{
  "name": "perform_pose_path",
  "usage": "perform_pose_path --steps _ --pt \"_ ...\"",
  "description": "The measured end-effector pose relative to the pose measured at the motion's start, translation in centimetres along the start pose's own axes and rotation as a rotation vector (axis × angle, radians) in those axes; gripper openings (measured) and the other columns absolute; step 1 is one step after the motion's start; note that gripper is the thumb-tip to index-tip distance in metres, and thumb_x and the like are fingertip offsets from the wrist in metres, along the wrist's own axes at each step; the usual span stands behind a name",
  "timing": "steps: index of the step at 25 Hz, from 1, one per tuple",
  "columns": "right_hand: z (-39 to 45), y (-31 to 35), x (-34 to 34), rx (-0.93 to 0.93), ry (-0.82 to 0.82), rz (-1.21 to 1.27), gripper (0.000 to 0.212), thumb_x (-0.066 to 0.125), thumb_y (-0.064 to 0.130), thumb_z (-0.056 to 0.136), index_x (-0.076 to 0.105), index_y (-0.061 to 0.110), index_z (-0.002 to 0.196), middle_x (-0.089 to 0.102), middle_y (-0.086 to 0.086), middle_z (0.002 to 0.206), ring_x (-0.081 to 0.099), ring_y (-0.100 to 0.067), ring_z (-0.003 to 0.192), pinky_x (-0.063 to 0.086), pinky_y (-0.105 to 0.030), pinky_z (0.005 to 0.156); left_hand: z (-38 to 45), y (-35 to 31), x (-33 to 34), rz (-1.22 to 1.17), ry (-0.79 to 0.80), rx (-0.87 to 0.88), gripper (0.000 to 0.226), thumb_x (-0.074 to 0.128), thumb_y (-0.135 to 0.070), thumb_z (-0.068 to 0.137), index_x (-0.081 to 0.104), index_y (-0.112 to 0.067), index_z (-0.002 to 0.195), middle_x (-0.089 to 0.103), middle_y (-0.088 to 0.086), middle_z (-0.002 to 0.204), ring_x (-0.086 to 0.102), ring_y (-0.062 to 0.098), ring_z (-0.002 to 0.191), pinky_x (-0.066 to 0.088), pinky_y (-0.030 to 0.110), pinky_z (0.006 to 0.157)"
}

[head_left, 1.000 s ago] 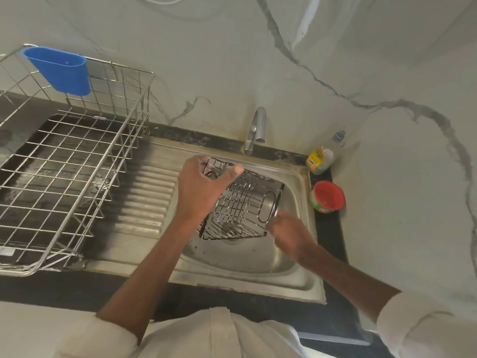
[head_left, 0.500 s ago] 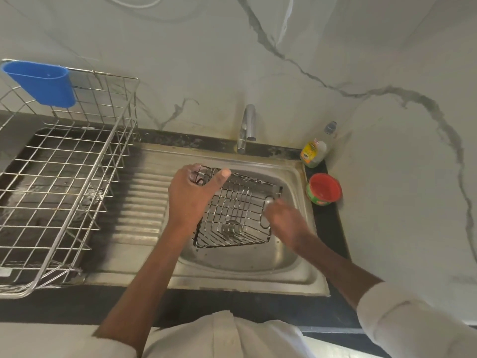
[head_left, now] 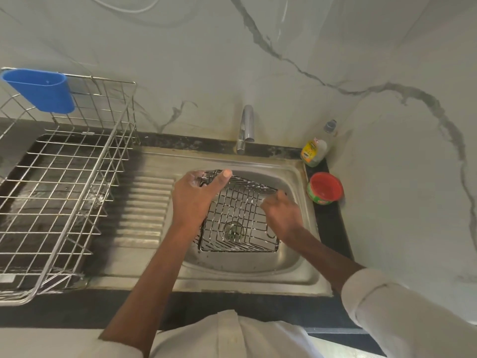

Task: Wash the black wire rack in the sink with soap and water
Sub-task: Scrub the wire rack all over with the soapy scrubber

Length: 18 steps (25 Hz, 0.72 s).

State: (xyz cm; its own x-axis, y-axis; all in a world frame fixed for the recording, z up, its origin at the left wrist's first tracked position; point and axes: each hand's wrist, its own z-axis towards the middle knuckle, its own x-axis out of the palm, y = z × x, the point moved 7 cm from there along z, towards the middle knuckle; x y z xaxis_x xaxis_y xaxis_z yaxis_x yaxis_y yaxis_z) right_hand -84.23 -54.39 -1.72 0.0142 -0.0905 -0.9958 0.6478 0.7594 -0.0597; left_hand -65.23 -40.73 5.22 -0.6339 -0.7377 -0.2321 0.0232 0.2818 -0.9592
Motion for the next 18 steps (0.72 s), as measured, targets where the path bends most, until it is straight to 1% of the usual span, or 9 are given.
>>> perform_pose_path --steps 2,4,6,8,9,11,13,16,18 --pt "-0.8 1.4 2.2 -0.066 0.108 -0.005 0.023 0.076 -0.002 0.074 0.077 0.019 0.081 0.071 0.006 0.077 0.059 -0.017 0.086 0.051 -0.028 0.053 -0.1 0.1 -0.2 -0.019 -0.006 0.005 0.106 0.076 -0.079 0.061 0.065 -0.01 0.141 0.065 -0.002 0.121 0.06 0.021 0.122 0.047 0.035 0.101" --pt "-1.5 2.7 3.0 -0.036 0.202 0.109 0.024 0.068 0.0 0.085 0.078 0.022 0.089 0.073 0.006 0.084 0.06 -0.015 0.089 0.058 -0.031 0.064 -0.1 0.0 -0.1 -0.025 0.004 0.006 0.107 0.076 -0.081 0.06 0.065 -0.012 0.14 0.065 -0.007 0.114 0.06 0.018 0.116 0.045 0.029 0.092" --pt "-1.0 2.5 3.1 -0.004 0.209 0.151 0.028 0.063 0.001 0.09 0.08 0.021 0.101 0.077 0.001 0.096 0.067 -0.019 0.092 0.057 -0.032 0.074 -0.2 0.0 0.2 0.018 0.028 0.026 0.107 0.075 -0.086 0.058 0.066 -0.015 0.138 0.068 -0.003 0.121 0.062 0.018 0.116 0.048 0.029 0.093" --pt "-0.2 1.7 2.4 0.016 0.155 0.082 0.031 0.06 -0.007 0.087 0.076 0.014 0.103 0.075 -0.004 0.098 0.067 -0.023 0.091 0.053 -0.033 0.072 -0.5 -0.1 0.6 0.048 0.067 0.045 0.107 0.074 -0.088 0.057 0.067 -0.017 0.137 0.068 0.001 0.128 0.063 0.017 0.117 0.049 0.026 0.093" --pt "0.1 1.0 2.0 0.037 0.119 0.063 0.031 0.06 -0.01 0.083 0.073 0.012 0.1 0.073 -0.005 0.095 0.066 -0.025 0.088 0.052 -0.034 0.069 -0.6 -0.2 0.7 0.053 0.08 0.059 0.108 0.073 -0.09 0.057 0.067 -0.018 0.137 0.068 -0.001 0.128 0.064 0.016 0.117 0.049 0.023 0.09" --pt "-0.1 1.0 2.8 0.007 0.138 0.058 0.031 0.059 -0.014 0.075 0.071 0.01 0.09 0.071 -0.006 0.089 0.066 -0.028 0.084 0.051 -0.035 0.065 -0.7 -0.2 0.8 0.08 0.085 0.097 0.115 0.071 -0.098 0.054 0.067 -0.02 0.138 0.068 -0.004 0.13 0.064 0.013 0.118 0.049 0.023 0.092" --pt "-1.0 2.2 4.5 -0.066 0.235 0.1 0.032 0.06 -0.012 0.08 0.076 0.013 0.093 0.075 -0.003 0.095 0.071 -0.025 0.089 0.056 -0.034 0.071 -0.7 -0.3 0.7 0.09 0.073 0.123 0.119 0.068 -0.101 0.051 0.067 -0.022 0.139 0.068 -0.005 0.13 0.064 0.013 0.118 0.048 0.022 0.092" --pt "-2.0 3.3 5.7 -0.104 0.385 0.213 0.034 0.068 -0.002 0.089 0.079 0.022 0.111 0.077 0.003 0.114 0.071 -0.017 0.105 0.057 -0.036 0.094 -1.0 -0.4 0.6 0.082 0.082 0.154 0.113 0.068 -0.098 0.053 0.067 -0.024 0.138 0.067 -0.007 0.124 0.063 0.006 0.115 0.042 0.012 0.085" --pt "-2.7 3.7 5.8 -0.172 0.479 0.176 0.032 0.069 -0.001 0.09 0.077 0.019 0.114 0.076 -0.002 0.114 0.069 -0.021 0.108 0.054 -0.034 0.093 -1.6 -0.5 0.8 0.108 0.09 0.196 0.105 0.071 -0.093 0.059 0.067 -0.025 0.139 0.066 -0.008 0.125 0.06 -0.003 0.113 0.038 0.007 0.084"
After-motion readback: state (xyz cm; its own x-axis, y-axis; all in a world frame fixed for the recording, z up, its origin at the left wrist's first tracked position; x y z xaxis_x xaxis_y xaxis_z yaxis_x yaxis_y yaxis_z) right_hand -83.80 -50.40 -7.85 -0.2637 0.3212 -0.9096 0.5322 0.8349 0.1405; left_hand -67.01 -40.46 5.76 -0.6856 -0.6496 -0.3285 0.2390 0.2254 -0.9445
